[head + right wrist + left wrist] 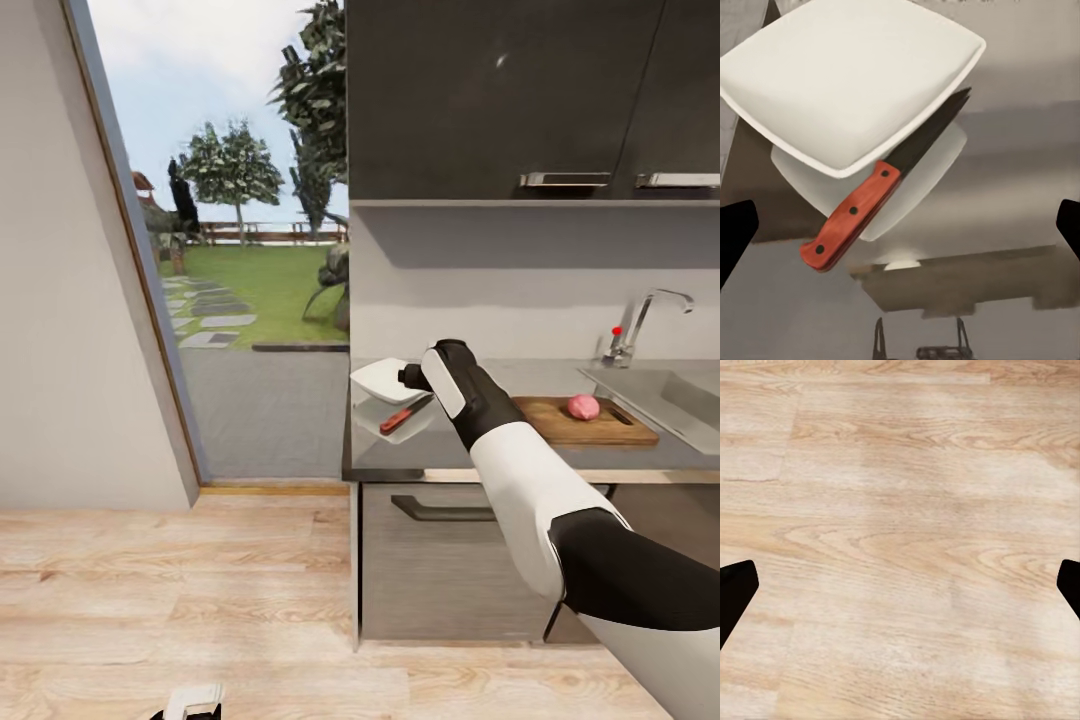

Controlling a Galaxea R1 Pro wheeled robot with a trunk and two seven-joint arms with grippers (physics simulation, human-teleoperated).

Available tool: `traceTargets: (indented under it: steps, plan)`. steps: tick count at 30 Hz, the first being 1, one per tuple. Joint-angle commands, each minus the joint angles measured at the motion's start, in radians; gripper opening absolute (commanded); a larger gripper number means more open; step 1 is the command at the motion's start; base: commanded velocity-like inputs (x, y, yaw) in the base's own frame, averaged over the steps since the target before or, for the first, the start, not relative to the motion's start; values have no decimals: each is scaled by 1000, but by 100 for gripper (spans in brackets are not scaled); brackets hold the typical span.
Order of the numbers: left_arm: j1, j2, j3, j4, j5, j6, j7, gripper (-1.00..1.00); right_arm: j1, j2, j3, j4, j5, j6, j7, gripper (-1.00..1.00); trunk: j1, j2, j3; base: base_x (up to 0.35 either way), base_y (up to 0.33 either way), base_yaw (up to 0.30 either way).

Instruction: In the kitchen, take the Vidalia onion out of the sink, dice it on the chopping board with the paring knife, put the diced onion into the bowl on the countertop, then place both the paring knife and the chopping board into the sink.

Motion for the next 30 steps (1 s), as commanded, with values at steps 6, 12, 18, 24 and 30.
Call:
traceTargets:
  steps: [6,12,18,24,30]
  plan:
    - [-2,1,-4,4,8,-7,-1,100,-1,0,3,5,-9,-4,-10,100,0,-1,-1,143,0,0]
    - [-2,1,-4,4,8,-7,-1,100,-1,0,4,8,-8,-4,-13,100,0,-1,-1,78,0,0]
    - [-2,1,-4,4,8,-7,-1,100,-1,0,5,52,-8,-5,-12,100,0,-1,-1,9,0,0]
    - [-2,1,-4,4,8,-7,-1,100,-1,0,5,61,-9,-5,-12,100,0,-1,-1,0,0,0]
    - [-2,1,-4,4,8,-7,-1,100,-1,0,6,65,-9,-5,-12,100,0,-1,-7,0,0,0]
